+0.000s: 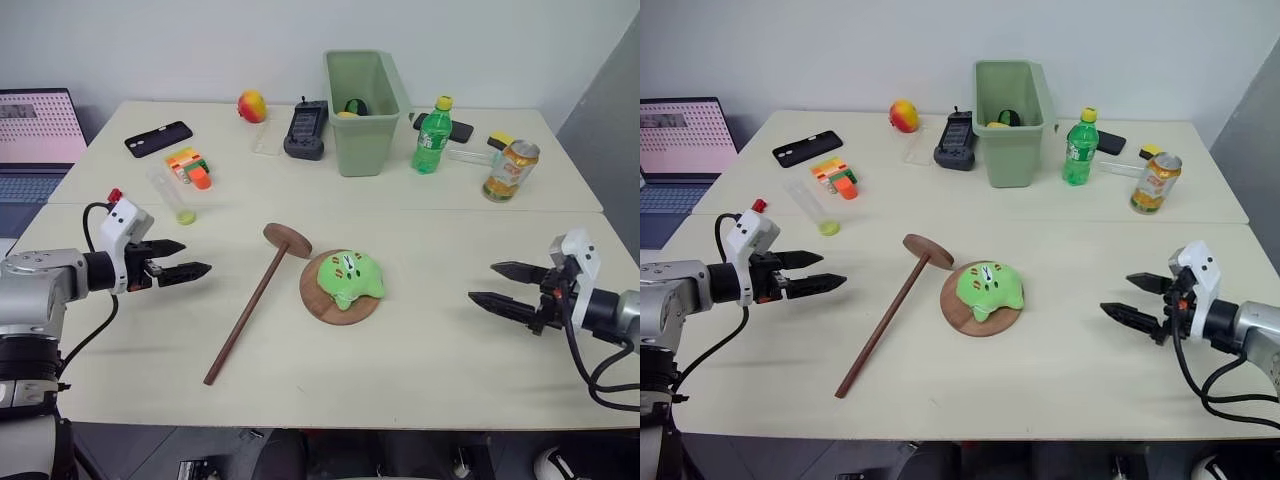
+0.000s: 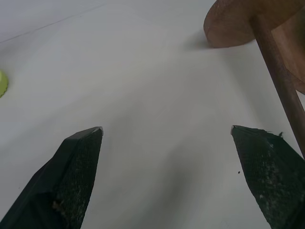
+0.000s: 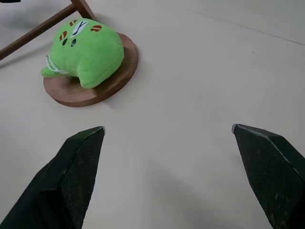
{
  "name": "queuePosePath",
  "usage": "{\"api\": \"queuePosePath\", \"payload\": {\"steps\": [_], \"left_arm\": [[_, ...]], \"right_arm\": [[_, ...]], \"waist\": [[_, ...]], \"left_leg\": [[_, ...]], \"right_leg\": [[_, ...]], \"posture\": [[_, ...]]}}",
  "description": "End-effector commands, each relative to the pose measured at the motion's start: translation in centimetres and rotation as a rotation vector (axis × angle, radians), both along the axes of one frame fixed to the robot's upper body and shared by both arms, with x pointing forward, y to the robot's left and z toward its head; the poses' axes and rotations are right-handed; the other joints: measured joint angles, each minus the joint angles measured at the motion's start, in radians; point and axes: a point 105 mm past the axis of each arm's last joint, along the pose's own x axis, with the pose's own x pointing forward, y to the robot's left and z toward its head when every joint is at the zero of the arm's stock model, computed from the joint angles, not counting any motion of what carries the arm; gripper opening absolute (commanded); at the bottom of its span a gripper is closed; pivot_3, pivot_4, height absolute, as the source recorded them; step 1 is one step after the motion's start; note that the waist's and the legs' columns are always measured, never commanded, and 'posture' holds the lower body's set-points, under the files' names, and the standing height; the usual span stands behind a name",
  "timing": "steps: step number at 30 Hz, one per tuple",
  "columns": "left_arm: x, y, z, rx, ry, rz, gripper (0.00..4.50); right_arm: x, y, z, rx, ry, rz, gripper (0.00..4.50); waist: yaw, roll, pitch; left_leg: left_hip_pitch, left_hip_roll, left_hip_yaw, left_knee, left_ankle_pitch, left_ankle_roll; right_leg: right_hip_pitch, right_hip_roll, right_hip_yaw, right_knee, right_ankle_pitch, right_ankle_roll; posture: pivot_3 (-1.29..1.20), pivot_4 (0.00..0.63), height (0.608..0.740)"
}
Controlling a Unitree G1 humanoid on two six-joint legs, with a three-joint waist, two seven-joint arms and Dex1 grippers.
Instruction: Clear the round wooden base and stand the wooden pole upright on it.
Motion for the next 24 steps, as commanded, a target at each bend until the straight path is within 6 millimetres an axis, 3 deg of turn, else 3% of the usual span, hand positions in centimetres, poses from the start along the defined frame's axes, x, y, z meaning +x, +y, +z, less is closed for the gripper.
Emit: {"api": "queuePosePath", "payload": {"steps": [1,6,11,18,24], "left_arm": [[-0.2,0.2,0.9,0.009,-0.046,0.003,4.48],[-1.0,0.0,1.0,-0.003,-0.052,0.001,4.48],[-1.5,-1.1,2.5,0.007,-0.110,-0.037,4.48],[-3.5,-7.1,5.3,0.033,-0.205,-0.304,4.48],[-4.9,-13.1,7.2,-0.007,-0.339,-0.507,4.48]], "right_arm": [[-0.2,0.6,1.4,-0.009,-0.033,0.049,4.50],[0.0,1.7,1.7,-0.002,-0.037,0.092,4.50],[-0.1,3.8,2.6,0.002,-0.051,0.200,4.50],[0.4,8.5,2.9,-0.070,-0.133,0.403,4.50],[3.3,12.6,1.9,-0.138,-0.221,0.533,4.50]], "waist": [[0.000,0.000,0.000],[-0.001,0.000,0.000],[0.000,0.000,0.000],[0.000,0.000,0.000],[-0.001,0.000,0.000]], "left_leg": [[0.000,0.000,0.000,0.000,0.000,0.000],[0.000,0.001,0.000,0.000,0.000,0.000],[0.000,0.001,-0.001,0.000,0.000,0.000],[-0.001,0.002,-0.001,0.001,0.000,0.000],[-0.001,0.001,-0.001,0.001,0.000,0.000]], "right_leg": [[0.000,0.000,0.000,0.000,0.000,0.000],[0.000,0.000,0.000,0.000,0.000,0.000],[0.000,0.000,0.000,0.000,0.000,0.000],[0.000,-0.001,0.000,0.000,0.000,0.000],[0.000,0.000,0.000,-0.001,0.000,0.000]], "posture": [[0.00,0.150,0.740],[0.00,0.150,0.740],[0.00,0.150,0.740],[0.00,0.150,0.740],[0.00,0.150,0.740]]}}
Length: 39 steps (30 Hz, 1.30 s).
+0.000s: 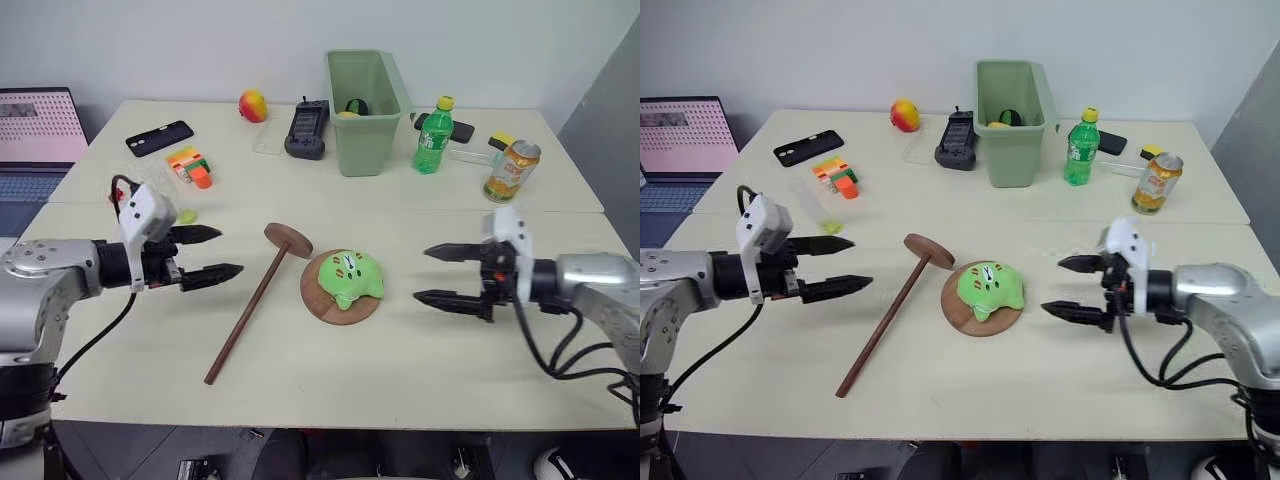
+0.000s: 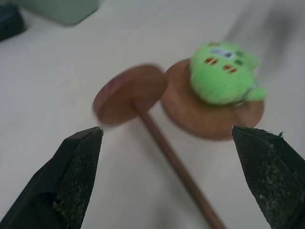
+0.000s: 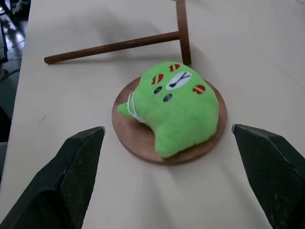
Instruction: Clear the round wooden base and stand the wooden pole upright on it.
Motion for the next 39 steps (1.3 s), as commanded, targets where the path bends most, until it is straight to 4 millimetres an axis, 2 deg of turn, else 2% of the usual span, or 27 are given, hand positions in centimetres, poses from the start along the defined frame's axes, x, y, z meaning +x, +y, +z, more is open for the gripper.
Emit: {"api": "queuePosePath", "payload": {"steps": [1,6,10,19,20,21,25,30,32,33,37,39], "left_arm": [[-1.2,-3.5,1.4,-0.011,-0.092,-0.125,4.48],[-1.6,-4.2,0.0,0.034,-0.090,-0.156,4.48],[-2.3,-4.9,-0.5,0.020,-0.080,-0.180,4.48],[-2.0,-4.8,-0.4,0.010,-0.078,-0.155,4.48],[-1.9,-4.8,-0.3,0.006,-0.080,-0.148,4.50],[-1.7,-4.8,-0.2,0.000,-0.081,-0.141,4.50],[-1.4,-4.8,0.0,-0.013,-0.076,-0.130,4.50],[-1.5,-5.0,-0.1,-0.030,-0.065,-0.128,4.50],[-1.4,-5.1,0.2,-0.039,-0.068,-0.124,4.50],[-1.4,-5.1,0.3,-0.039,-0.070,-0.123,4.50],[-2.1,-5.3,1.7,-0.062,-0.050,-0.163,4.50],[-1.5,-6.3,3.6,-0.106,-0.098,-0.180,4.50]], "right_arm": [[1.8,2.4,0.2,-0.024,-0.087,0.076,4.50],[3.5,4.5,-1.2,-0.063,-0.121,0.139,4.50],[3.6,5.4,-2.5,-0.092,-0.113,0.194,4.50],[4.9,6.3,-4.1,-0.118,-0.132,0.195,4.50],[5.2,6.2,-3.9,-0.113,-0.140,0.181,4.13],[5.4,6.1,-3.9,-0.115,-0.150,0.177,4.02],[5.9,5.7,-3.9,-0.112,-0.165,0.158,3.11],[5.4,5.1,-2.8,-0.085,-0.181,0.153,2.00],[5.8,4.2,-0.9,-0.043,-0.197,0.083,1.52],[5.8,3.9,-0.2,-0.027,-0.195,0.064,1.52],[6.6,-0.2,4.1,0.066,-0.223,-0.116,1.52],[8.9,-3.1,5.3,0.089,-0.258,-0.307,1.52]], "waist": [[0.000,0.000,0.000],[-0.002,0.000,0.000],[0.000,0.000,0.000],[0.000,0.000,0.000],[0.000,0.000,0.000],[-0.001,0.000,0.000],[0.000,0.000,0.000],[0.000,0.000,0.000],[0.001,0.000,0.000],[0.001,0.000,0.000],[0.003,0.000,0.000],[0.004,0.000,0.000]], "left_leg": [[0.000,0.000,0.000,0.000,0.000,0.000],[-0.001,0.000,0.000,0.000,0.000,0.000],[-0.001,0.001,0.000,0.000,0.000,0.000],[-0.001,0.000,-0.001,0.001,0.000,0.000],[-0.001,0.000,0.000,0.001,0.000,0.000],[-0.001,0.000,0.000,0.001,0.000,0.000],[-0.001,0.000,-0.001,0.001,0.000,0.000],[-0.001,0.000,-0.001,0.001,0.000,0.000],[-0.001,0.001,-0.001,0.001,0.000,0.000],[-0.001,0.001,-0.001,0.001,0.000,0.000],[-0.003,0.000,-0.003,0.002,0.000,0.000],[-0.003,0.000,-0.003,0.002,0.000,0.000]], "right_leg": [[0.000,0.000,0.000,0.000,0.000,0.000],[-0.001,0.000,0.000,-0.001,0.000,0.000],[-0.001,0.000,0.000,-0.001,0.000,0.000],[0.000,-0.001,-0.001,-0.001,0.000,0.000],[0.000,-0.001,-0.001,-0.001,0.000,0.000],[-0.001,-0.001,0.000,-0.001,0.000,0.000],[0.000,-0.001,-0.001,0.000,0.000,0.000],[0.000,-0.001,0.000,0.000,0.000,0.000],[0.000,-0.001,-0.001,0.000,0.000,0.000],[0.000,-0.001,-0.001,0.000,0.000,0.000],[-0.001,-0.002,-0.002,-0.001,0.000,0.000],[-0.001,-0.002,-0.003,-0.001,0.000,0.000]], "posture": [[0.00,0.150,0.740],[0.00,0.150,0.740],[0.00,0.150,0.740],[0.00,0.150,0.740],[0.00,0.150,0.740],[0.00,0.150,0.740],[0.00,0.150,0.740],[0.00,0.150,0.740],[0.00,0.150,0.740],[0.00,0.150,0.740],[0.00,0.150,0.740],[0.00,0.150,0.740]]}}
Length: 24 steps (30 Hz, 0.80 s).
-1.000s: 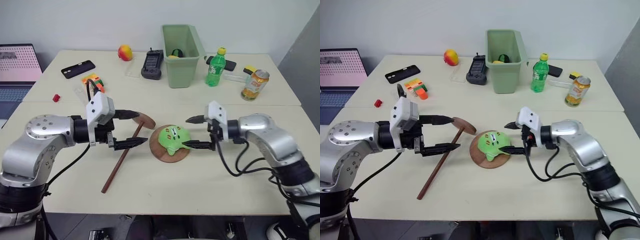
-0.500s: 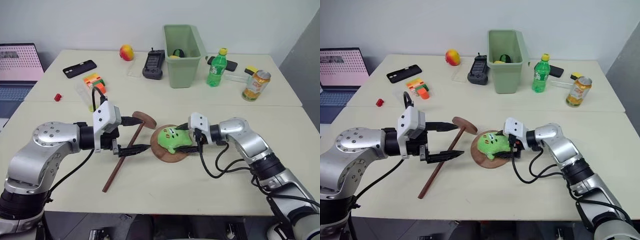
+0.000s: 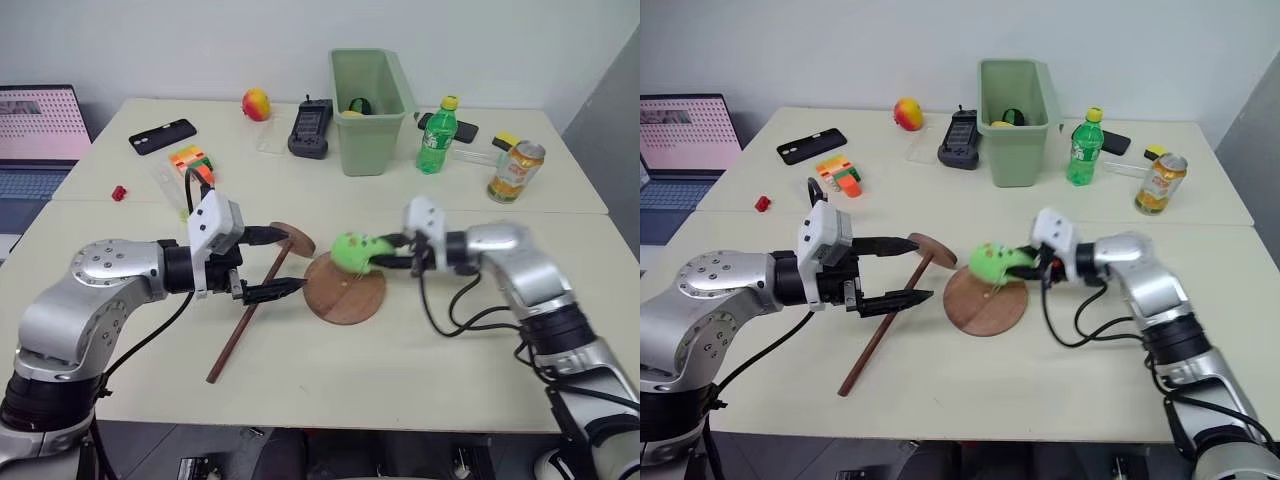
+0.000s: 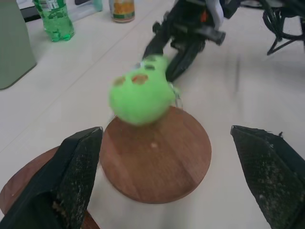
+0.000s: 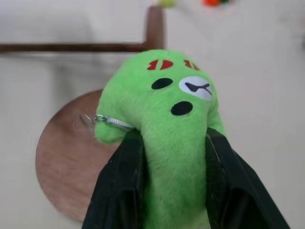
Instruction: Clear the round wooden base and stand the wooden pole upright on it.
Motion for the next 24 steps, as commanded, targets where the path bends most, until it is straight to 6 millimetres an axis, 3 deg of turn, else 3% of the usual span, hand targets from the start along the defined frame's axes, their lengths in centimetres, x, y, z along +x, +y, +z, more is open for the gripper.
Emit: {"api": "queuePosePath", "payload": {"steps": [1,4,6,10,13,18,22,24], "left_arm": [[0.3,-1.5,3.9,-0.074,-0.113,-0.041,4.50],[1.5,-3.6,5.9,-0.121,-0.218,-0.056,4.50],[1.9,-4.3,6.1,-0.127,-0.235,-0.070,4.50],[2.3,-4.4,5.6,-0.096,-0.228,-0.085,4.50],[2.1,-4.2,5.1,-0.079,-0.214,-0.095,4.50],[2.0,-3.9,5.2,-0.073,-0.215,-0.077,4.50],[1.9,-3.4,5.3,-0.071,-0.195,-0.068,4.50],[2.2,-2.7,5.5,-0.060,-0.184,-0.038,4.50]], "right_arm": [[3.2,-4.4,3.3,0.084,-0.105,-0.276,1.52],[7.3,-7.6,1.6,-0.042,-0.168,-0.516,1.52],[8.9,-8.3,0.3,-0.119,-0.179,-0.588,1.52],[10.4,-9.4,-2.3,-0.212,-0.136,-0.662,1.52],[10.4,-9.7,-3.4,-0.203,-0.078,-0.653,2.04],[10.2,-9.1,-2.3,-0.142,-0.078,-0.593,3.28],[9.5,-8.6,0.4,-0.077,-0.131,-0.515,4.38],[8.5,-8.3,1.9,-0.038,-0.139,-0.465,4.47]], "waist": [[0.000,0.000,0.000],[-0.004,0.000,0.000],[-0.007,0.000,0.000],[-0.034,0.000,0.000],[-0.047,0.000,0.000],[-0.055,0.000,0.000],[-0.054,0.000,0.000],[-0.054,0.000,0.000]], "left_leg": [[0.000,-0.001,0.000,0.000,0.000,0.000],[0.002,-0.003,0.002,0.001,0.000,0.000],[0.003,-0.004,0.004,0.000,0.000,0.000],[0.001,-0.002,0.008,-0.003,0.002,-0.004],[-0.007,0.000,0.010,-0.002,0.003,-0.004],[-0.008,0.001,0.013,0.000,0.003,-0.004],[-0.008,0.001,0.013,0.001,0.003,-0.004],[-0.008,0.001,0.013,0.001,0.003,-0.004]], "right_leg": [[0.000,0.000,0.000,0.000,0.000,0.000],[0.001,0.000,0.001,0.001,0.000,0.000],[0.001,0.000,0.003,0.001,0.000,0.000],[-0.002,0.002,0.005,0.000,0.000,0.000],[-0.012,0.002,0.006,0.003,0.000,0.000],[-0.016,0.000,0.007,0.007,0.000,0.000],[-0.016,0.000,0.007,0.008,0.000,0.000],[-0.016,0.000,0.007,0.008,0.000,0.000]], "posture": [[0.00,0.150,0.740],[0.00,0.150,0.740],[0.00,0.150,0.740],[0.00,0.150,0.740],[0.00,0.150,0.740],[0.00,0.150,0.740],[0.00,0.150,0.740],[0.00,0.150,0.740]]}}
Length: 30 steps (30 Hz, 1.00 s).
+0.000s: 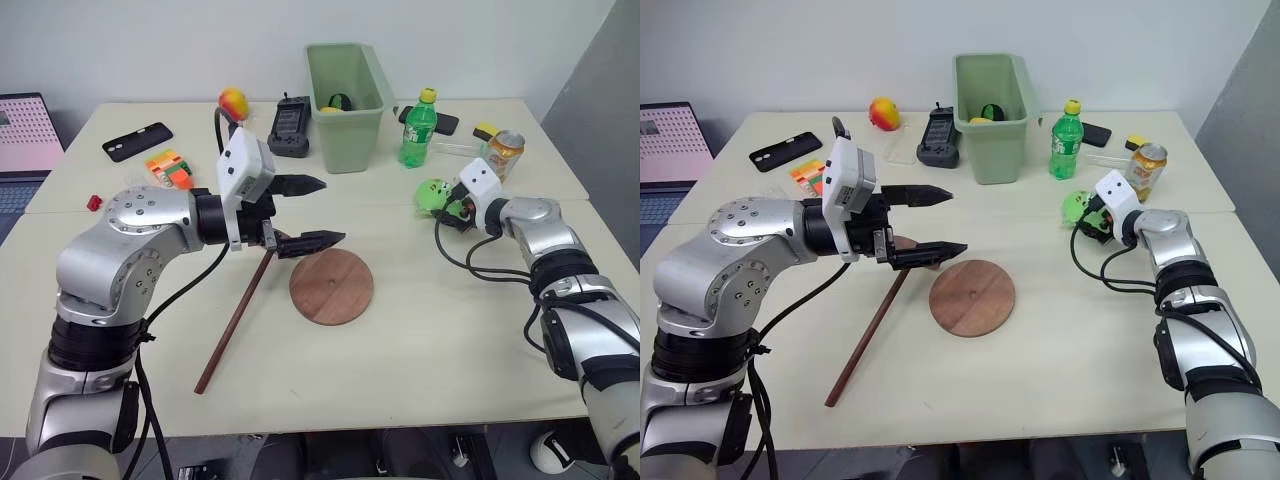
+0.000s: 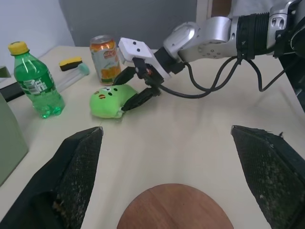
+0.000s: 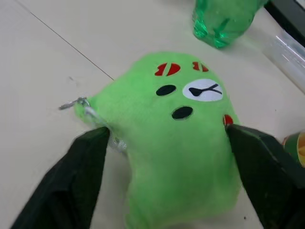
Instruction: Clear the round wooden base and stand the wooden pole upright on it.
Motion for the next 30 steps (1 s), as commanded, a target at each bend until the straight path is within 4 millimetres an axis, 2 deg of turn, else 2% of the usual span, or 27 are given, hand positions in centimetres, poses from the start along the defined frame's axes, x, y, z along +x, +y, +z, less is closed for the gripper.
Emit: {"api": "queuePosePath", "payload": {"steps": [1,6,9,11,13,14,17,20,23,26,30], "left_arm": [[0.0,1.3,1.4,0.012,-0.029,0.041,4.50],[0.3,3.4,2.4,0.008,0.046,0.097,4.50],[0.8,5.9,2.3,0.035,0.189,0.179,4.50],[1.0,7.7,1.7,0.051,0.274,0.229,4.50],[0.9,9.4,1.1,0.062,0.355,0.258,4.50],[1.2,10.7,-0.1,0.120,0.423,0.336,4.50],[1.2,12.5,-2.4,0.207,0.478,0.379,4.50],[1.4,12.6,-4.3,0.217,0.547,0.398,4.50],[1.1,11.3,-5.9,0.207,0.616,0.365,4.50],[0.7,10.3,-7.8,0.225,0.658,0.324,4.50],[1.2,10.0,-10.2,0.219,0.725,0.372,4.50]], "right_arm": [[-1.7,0.5,4.7,0.079,-0.090,0.101,4.47],[-4.8,1.3,6.8,0.147,-0.085,0.159,4.47],[-8.7,3.6,7.7,0.313,-0.029,0.329,4.47],[-11.3,5.2,7.2,0.393,0.034,0.445,4.47],[-13.9,6.8,5.7,0.396,0.116,0.551,4.47],[-15.1,7.4,4.8,0.385,0.153,0.595,4.47],[-17.3,9.2,3.5,0.388,0.210,0.662,4.47],[-18.9,10.7,3.0,0.370,0.222,0.726,4.47],[-20.0,11.5,2.6,0.358,0.226,0.748,4.47],[-21.1,11.9,2.5,0.363,0.238,0.767,4.47],[-22.2,11.9,1.9,0.352,0.265,0.760,4.47]], "waist": [[0.002,0.000,0.000],[0.009,0.000,0.000],[0.010,0.000,0.000],[0.009,0.000,0.000],[0.010,0.000,0.000],[0.010,0.000,0.000],[0.012,0.001,0.000],[0.016,0.001,0.001],[0.026,0.001,0.001],[0.029,0.001,0.001],[0.033,0.001,0.001]], "left_leg": [[0.000,0.000,-0.001,0.000,0.000,0.000],[-0.002,0.000,-0.004,0.000,0.000,0.000],[-0.002,-0.001,-0.005,0.001,0.000,0.000],[-0.002,-0.001,-0.007,0.000,0.000,0.001],[-0.001,-0.002,-0.007,-0.001,-0.001,0.003],[-0.001,-0.002,-0.007,0.000,-0.001,0.003],[-0.001,-0.002,-0.008,0.000,-0.002,0.004],[0.001,-0.002,-0.008,0.000,-0.002,0.005],[0.000,-0.002,-0.008,0.002,-0.002,0.005],[-0.002,-0.002,-0.008,0.003,-0.002,0.005],[-0.004,-0.001,-0.011,0.004,-0.002,0.005]], "right_leg": [[0.000,0.000,0.000,0.000,0.000,0.000],[0.000,0.000,-0.001,0.000,0.000,0.000],[0.000,0.001,-0.001,0.001,0.000,0.000],[0.000,0.002,-0.002,0.000,0.000,0.000],[0.000,0.003,-0.003,0.001,0.000,0.000],[0.000,0.003,-0.003,0.001,0.000,0.000],[0.000,0.004,-0.003,0.000,0.000,0.000],[0.000,0.004,-0.003,0.002,0.000,0.000],[0.001,0.004,-0.003,0.002,0.000,0.000],[0.001,0.006,-0.003,0.001,0.000,0.000],[0.001,0.003,-0.003,0.001,0.000,0.000]], "posture": [[0.00,0.150,0.740],[0.00,0.150,0.740],[0.00,0.150,0.740],[0.00,0.150,0.740],[0.00,0.150,0.740],[0.00,0.150,0.740],[0.00,0.150,0.740],[0.00,0.150,0.740],[0.00,0.150,0.740],[0.00,0.150,0.740],[0.00,0.150,0.740]]}}
